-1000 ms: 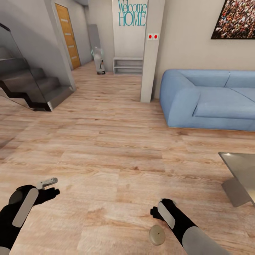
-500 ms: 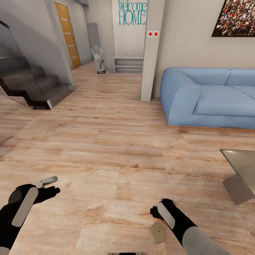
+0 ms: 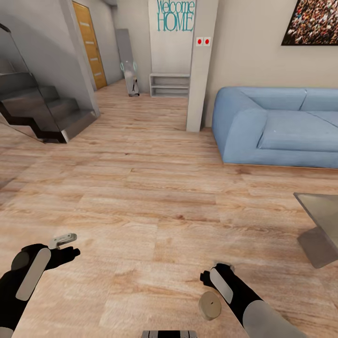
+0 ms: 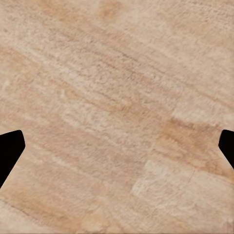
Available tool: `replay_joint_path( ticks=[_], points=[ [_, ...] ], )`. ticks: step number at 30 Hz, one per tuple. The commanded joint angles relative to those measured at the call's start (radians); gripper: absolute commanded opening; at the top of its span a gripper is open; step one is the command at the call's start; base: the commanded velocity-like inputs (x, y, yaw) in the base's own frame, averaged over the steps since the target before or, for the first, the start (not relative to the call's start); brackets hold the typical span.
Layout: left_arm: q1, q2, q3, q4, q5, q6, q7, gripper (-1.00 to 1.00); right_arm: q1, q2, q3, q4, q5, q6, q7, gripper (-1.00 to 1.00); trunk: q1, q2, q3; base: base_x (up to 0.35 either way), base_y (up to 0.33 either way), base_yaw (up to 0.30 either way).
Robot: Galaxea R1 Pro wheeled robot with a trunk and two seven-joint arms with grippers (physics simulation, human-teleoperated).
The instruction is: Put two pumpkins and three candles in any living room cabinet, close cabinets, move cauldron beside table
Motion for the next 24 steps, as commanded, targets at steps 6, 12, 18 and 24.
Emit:
replay_joint_path(
  ticks=[6,12,18,24],
  points=[
    [0.0,0.0,0.0,-0.001,0.01,0.003,0.009,1.0,-0.001,-0.001,0.006,0.0,-0.01,-0.001,-0.009,1.0,0.023,-0.043,-0.02,0.0,0.0,0.0],
    [-0.001,-0.001,0.0,-0.001,0.01,0.003,0.009,1.0,-0.001,-0.001,0.006,0.0,-0.01,-0.002,-0.009,1.0,0.046,-0.085,-0.039,0.0,0.0,0.0],
    [-0.001,-0.001,0.0,-0.004,0.01,0.003,0.009,1.0,-0.001,-0.001,0.006,0.0,-0.01,-0.002,-0.009,1.0,0.059,-0.106,-0.06,0.0,0.0,0.0],
    [0.012,0.011,0.005,-0.119,0.075,0.004,0.009,1.0,-0.001,-0.001,0.006,-0.001,-0.01,-0.002,-0.009,1.0,0.061,-0.108,-0.083,0.0,0.0,0.0]
  ],
)
